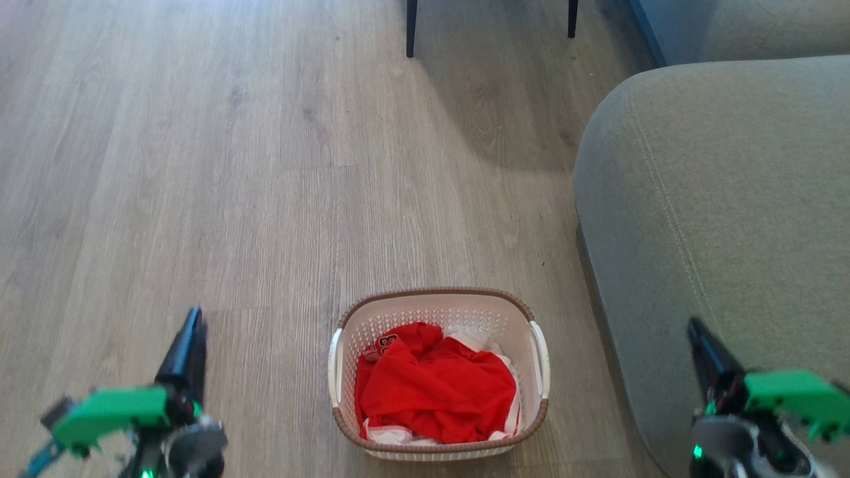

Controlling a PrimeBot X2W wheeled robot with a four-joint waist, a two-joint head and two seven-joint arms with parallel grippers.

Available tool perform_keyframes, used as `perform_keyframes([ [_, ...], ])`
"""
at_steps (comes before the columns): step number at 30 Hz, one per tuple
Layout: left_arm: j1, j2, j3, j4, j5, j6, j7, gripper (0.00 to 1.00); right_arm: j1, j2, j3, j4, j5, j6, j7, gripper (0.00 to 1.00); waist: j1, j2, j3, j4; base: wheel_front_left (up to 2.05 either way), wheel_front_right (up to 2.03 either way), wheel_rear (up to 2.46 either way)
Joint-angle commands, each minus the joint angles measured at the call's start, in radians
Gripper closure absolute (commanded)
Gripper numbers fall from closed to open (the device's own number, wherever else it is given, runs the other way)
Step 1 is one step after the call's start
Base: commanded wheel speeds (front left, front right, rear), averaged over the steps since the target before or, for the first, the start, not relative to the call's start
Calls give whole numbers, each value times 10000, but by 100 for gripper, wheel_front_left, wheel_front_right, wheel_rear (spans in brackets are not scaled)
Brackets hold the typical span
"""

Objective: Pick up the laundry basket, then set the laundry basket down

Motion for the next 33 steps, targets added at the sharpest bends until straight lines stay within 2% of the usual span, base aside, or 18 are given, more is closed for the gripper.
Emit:
perform_keyframes([
  [1,71,-6,-3,122,3,0,-5,0,56,19,6,119,-3,0,-4,0,0,0,1,0,0,0,0],
  [18,-22,-6,44,-46,417,-10,-456,0,-37,18,44,-17,-616,9,-454,0,0,0,49,-19,0,0,0],
  [33,-284,0,227,-562,1323,-19,-896,0,-323,3,-4,-867,-2563,17,-892,0,0,0,86,2,0,0,0],
])
